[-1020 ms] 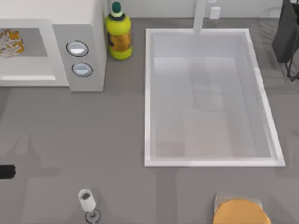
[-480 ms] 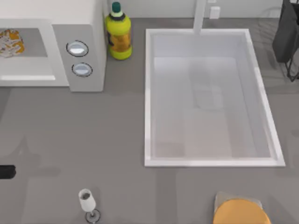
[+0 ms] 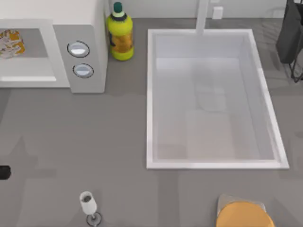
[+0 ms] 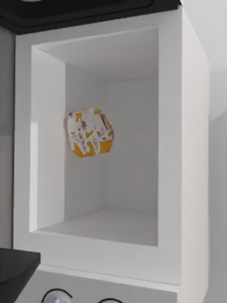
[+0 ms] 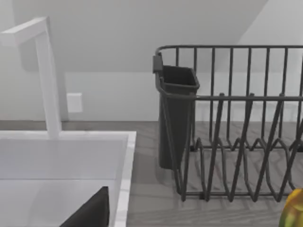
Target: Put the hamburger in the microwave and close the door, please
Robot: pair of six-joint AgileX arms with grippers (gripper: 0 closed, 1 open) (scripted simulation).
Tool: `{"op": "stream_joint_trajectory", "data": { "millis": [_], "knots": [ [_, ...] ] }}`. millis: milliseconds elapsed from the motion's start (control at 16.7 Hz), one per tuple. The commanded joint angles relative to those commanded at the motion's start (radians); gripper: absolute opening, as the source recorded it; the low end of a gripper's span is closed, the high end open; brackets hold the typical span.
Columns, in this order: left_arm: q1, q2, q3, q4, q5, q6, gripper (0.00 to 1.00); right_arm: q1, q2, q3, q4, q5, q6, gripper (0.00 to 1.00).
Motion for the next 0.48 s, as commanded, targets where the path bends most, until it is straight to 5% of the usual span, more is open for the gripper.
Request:
{"op": "stream_joint_trajectory", "data": {
  "millis": [480],
  "knots": [
    [0.09,0.039,0.002,0.036,0.09,0.001,0.0,0.0,0.0,0.0,0.0,0.0,0.0,1.0]
  ]
}}
